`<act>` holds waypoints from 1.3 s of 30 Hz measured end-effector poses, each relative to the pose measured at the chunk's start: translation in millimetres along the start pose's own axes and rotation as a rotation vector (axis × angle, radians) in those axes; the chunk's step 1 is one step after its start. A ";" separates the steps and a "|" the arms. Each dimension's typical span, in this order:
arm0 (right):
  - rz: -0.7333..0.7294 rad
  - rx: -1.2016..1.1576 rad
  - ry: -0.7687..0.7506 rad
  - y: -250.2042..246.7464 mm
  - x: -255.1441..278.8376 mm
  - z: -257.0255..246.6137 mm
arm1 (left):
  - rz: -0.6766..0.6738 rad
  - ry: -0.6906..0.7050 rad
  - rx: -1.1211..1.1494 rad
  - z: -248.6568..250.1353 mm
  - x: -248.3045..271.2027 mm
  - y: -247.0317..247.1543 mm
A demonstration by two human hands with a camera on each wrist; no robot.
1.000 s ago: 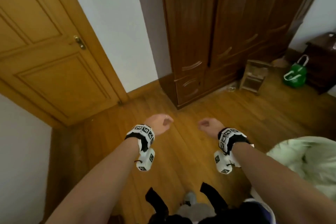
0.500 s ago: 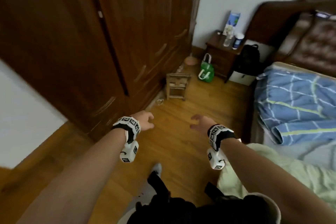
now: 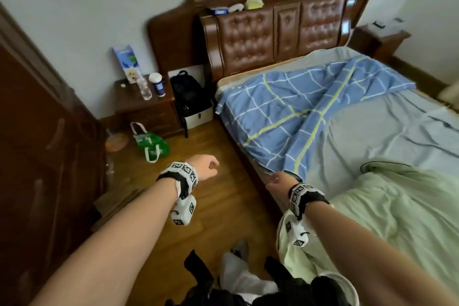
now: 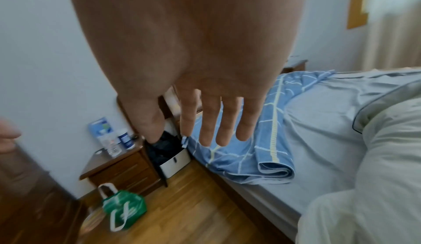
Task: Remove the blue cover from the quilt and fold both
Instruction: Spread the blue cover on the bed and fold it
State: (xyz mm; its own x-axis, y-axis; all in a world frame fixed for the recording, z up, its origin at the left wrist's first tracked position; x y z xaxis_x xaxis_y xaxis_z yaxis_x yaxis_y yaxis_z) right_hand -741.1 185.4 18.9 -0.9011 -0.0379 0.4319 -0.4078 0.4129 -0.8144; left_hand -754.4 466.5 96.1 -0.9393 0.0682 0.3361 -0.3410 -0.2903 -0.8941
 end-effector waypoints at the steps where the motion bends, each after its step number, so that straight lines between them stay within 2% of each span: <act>1: 0.012 -0.023 0.028 -8.0 -20.4 -2.1 | 0.002 0.021 -0.018 4.4 -28.5 -7.6; 4: -0.018 -0.086 0.098 -23.8 -84.9 -6.1 | -0.078 0.071 -0.061 16.3 -104.2 -30.3; 8: 0.026 -0.158 0.196 -51.9 -167.9 -8.2 | -0.050 0.101 -0.079 20.2 -208.2 -63.2; 12: 0.086 -0.235 0.343 -88.1 -228.7 -2.1 | -0.164 0.186 -0.120 41.0 -311.5 -67.9; 15: 0.134 -0.305 0.471 -104.6 -277.9 19.2 | -0.251 0.309 -0.161 69.5 -402.6 -55.9; 18: 0.175 -0.371 0.650 -100.1 -324.2 45.2 | -0.346 0.434 -0.167 100.5 -489.3 -32.9; 23: 0.123 -0.447 0.871 -81.2 -391.2 70.8 | -0.446 0.587 -0.276 143.0 -601.4 15.7; 27: 0.060 -0.425 0.972 -56.4 -434.8 101.1 | -0.572 0.691 -0.408 164.8 -650.8 74.1; 33: 0.084 -0.392 1.114 22.6 -487.8 156.1 | -0.588 0.639 -0.349 175.5 -690.0 192.2; 36: 0.206 -0.400 1.220 77.8 -492.0 177.1 | -0.637 0.598 -0.397 161.4 -687.7 252.0; 39: 0.311 -0.498 1.297 108.3 -480.2 195.5 | -0.769 0.470 -0.443 145.5 -674.8 293.6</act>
State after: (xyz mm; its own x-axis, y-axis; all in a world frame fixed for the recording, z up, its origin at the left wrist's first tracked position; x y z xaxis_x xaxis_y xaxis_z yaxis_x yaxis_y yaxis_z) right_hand -381.4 70.4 -352.5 -0.0608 0.8470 0.5282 0.1174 0.5315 -0.8389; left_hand -215.4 196.4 -350.2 -0.3444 0.4859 0.8033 -0.7546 0.3658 -0.5448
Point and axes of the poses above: each hand's wrist, its own x-axis away from the middle knuckle, its own y-axis out of the palm, z = x × y, the point moved 1 cm from there along -x, towards the middle knuckle, and after that the axes turned 9 degrees about z, right-handed, at the moved point
